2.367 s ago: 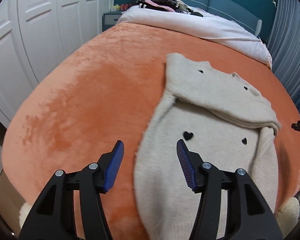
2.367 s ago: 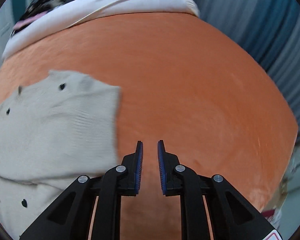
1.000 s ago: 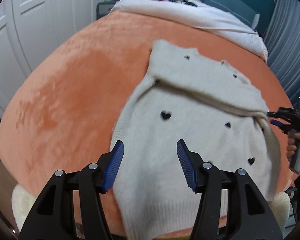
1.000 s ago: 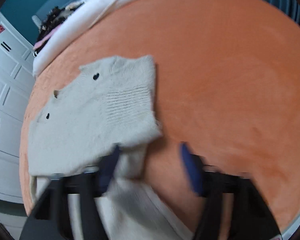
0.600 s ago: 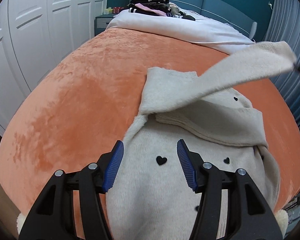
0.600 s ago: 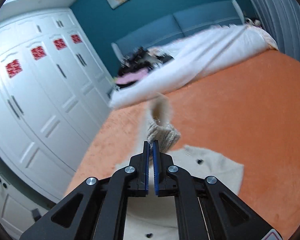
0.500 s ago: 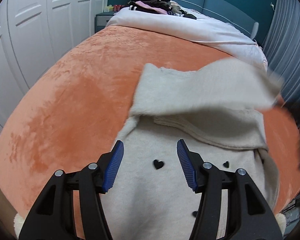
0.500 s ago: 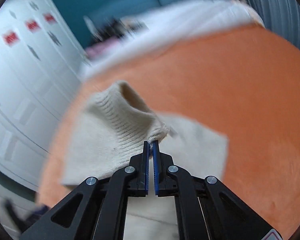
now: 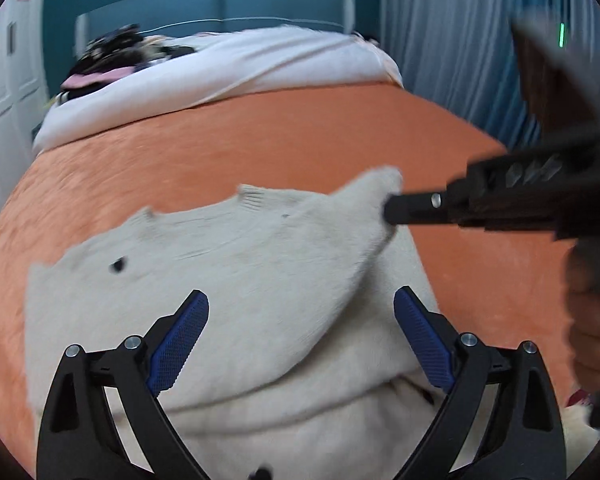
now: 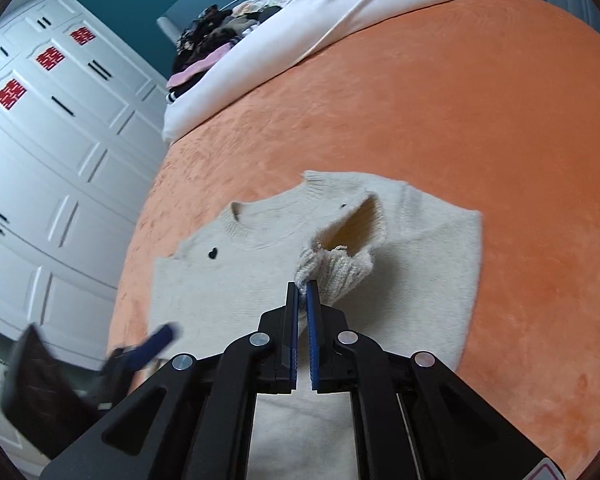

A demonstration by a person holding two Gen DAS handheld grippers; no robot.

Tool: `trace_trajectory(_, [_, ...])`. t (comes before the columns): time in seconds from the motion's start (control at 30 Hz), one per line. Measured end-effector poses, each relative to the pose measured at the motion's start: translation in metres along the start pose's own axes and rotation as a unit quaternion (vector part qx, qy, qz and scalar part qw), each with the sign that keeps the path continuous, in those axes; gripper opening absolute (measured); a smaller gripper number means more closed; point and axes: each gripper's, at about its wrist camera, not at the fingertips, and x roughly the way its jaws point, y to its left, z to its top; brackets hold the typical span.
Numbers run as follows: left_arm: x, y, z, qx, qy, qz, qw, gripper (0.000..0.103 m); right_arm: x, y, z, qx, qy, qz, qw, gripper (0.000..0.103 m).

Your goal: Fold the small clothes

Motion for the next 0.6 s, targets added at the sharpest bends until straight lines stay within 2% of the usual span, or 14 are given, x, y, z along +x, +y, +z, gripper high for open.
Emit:
trace_trajectory(0.03, [0.017, -0.007, 0.001, 0.01, 0.01, 0.008, 0.9999, 0.087, -0.002, -0.002, -0.001, -0.004, 0.005, 0.004, 1.0, 0.005])
trace_trajectory(0.07, [0.029, -0.009, 0.0, 0.014, 0.019, 0.005, 0.9997, 0.067, -0.001, -0.001, -0.002, -0.013, 0.011, 0.006, 1.0, 0.006])
trace_trajectory(0.1, [0.042, -0.01, 0.001, 0.013, 0.036, 0.001, 0.9993, 0.053, -0.008, -0.003, -0.006, -0.023, 0.012, 0.003, 1.0, 0.007])
trace_trajectory(0.13, [0.054, -0.006, 0.001, 0.0, 0.059, -0.002, 0.9983, 0.03, -0.013, -0.005, -0.011, -0.035, 0.007, -0.015, 0.999, 0.011])
trace_trajectory(0.17, [0.06, 0.001, 0.001, -0.019, 0.07, -0.008, 0.9973, 0.011, -0.018, -0.01, -0.017, -0.044, -0.002, -0.04, 0.998, 0.011])
trace_trajectory(0.2, [0.062, 0.009, 0.002, -0.043, 0.072, -0.015, 0.9963, 0.008, -0.026, -0.019, -0.031, -0.049, -0.012, -0.07, 0.996, 0.025])
trace_trajectory(0.23, [0.058, 0.02, 0.002, -0.07, 0.064, -0.02, 0.9953, 0.008, -0.031, -0.03, -0.045, -0.044, -0.019, -0.089, 0.995, 0.055])
trace_trajectory(0.27, [0.053, 0.027, 0.003, -0.085, 0.054, -0.024, 0.9946, 0.008, -0.038, -0.045, -0.068, -0.037, -0.026, -0.116, 0.992, 0.065])
trace_trajectory(0.3, [0.049, 0.033, 0.004, -0.092, 0.047, -0.026, 0.9943, 0.008, -0.04, -0.055, -0.086, -0.037, -0.022, -0.134, 0.99, 0.07])
trace_trajectory(0.4, [0.038, 0.041, 0.008, -0.099, 0.033, -0.032, 0.994, 0.008, -0.021, -0.077, -0.137, -0.035, 0.048, -0.126, 0.99, 0.07])
trace_trajectory(0.43, [0.036, 0.041, 0.011, -0.104, 0.03, -0.033, 0.9936, 0.008, -0.014, -0.078, -0.146, -0.035, 0.064, -0.115, 0.991, 0.065])
trace_trajectory(0.47, [0.032, 0.042, 0.013, -0.111, 0.026, -0.035, 0.9929, 0.007, -0.008, -0.077, -0.149, -0.035, 0.075, -0.107, 0.991, 0.029])
trace_trajectory(0.5, [0.03, 0.044, 0.017, -0.12, 0.021, -0.038, 0.9918, 0.007, -0.008, -0.078, -0.147, -0.024, 0.079, -0.109, 0.991, 0.006])
trace_trajectory(0.6, [0.003, 0.056, 0.031, -0.154, -0.013, -0.051, 0.9866, 0.007, -0.061, -0.072, -0.133, -0.005, -0.015, -0.097, 0.995, 0.008])
